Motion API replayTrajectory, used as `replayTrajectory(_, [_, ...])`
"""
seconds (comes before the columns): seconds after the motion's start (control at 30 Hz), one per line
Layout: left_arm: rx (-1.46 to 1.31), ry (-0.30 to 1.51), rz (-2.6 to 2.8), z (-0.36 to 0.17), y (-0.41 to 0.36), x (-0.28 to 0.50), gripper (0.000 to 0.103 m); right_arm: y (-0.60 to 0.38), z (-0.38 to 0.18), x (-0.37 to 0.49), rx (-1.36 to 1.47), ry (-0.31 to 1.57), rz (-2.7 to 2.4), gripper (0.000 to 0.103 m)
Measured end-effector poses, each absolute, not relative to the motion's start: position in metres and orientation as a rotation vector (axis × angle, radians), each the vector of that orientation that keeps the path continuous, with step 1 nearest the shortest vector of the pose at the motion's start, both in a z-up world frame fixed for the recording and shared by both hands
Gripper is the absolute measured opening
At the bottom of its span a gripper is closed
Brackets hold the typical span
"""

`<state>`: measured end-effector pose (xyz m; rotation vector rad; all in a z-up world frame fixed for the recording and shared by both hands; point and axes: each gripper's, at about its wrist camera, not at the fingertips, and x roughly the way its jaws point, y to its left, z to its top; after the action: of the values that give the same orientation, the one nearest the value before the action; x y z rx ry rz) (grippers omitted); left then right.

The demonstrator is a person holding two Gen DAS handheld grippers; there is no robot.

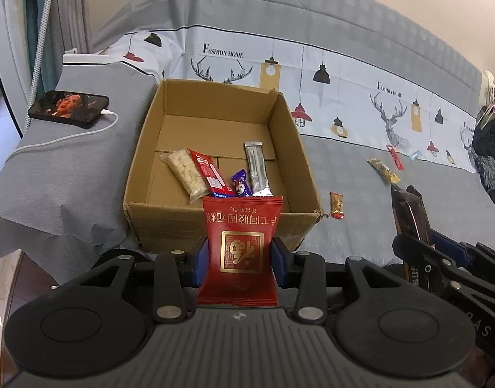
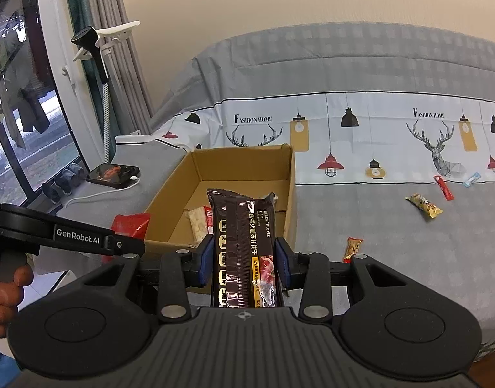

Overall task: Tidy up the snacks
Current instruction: 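Carry the red packet and chocolate bar over the box with both tools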

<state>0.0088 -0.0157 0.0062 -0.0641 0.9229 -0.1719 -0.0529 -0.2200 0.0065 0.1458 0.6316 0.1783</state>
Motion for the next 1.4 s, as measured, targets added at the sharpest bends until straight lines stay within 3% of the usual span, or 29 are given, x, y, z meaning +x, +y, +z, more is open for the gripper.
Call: replayTrajectory(1.4, [-0.119, 0.94, -0.127, -0.002, 0.007, 0.054, 0.044, -0.211, -0.003, -0.015, 0.123, 0.696, 0.165, 0.041])
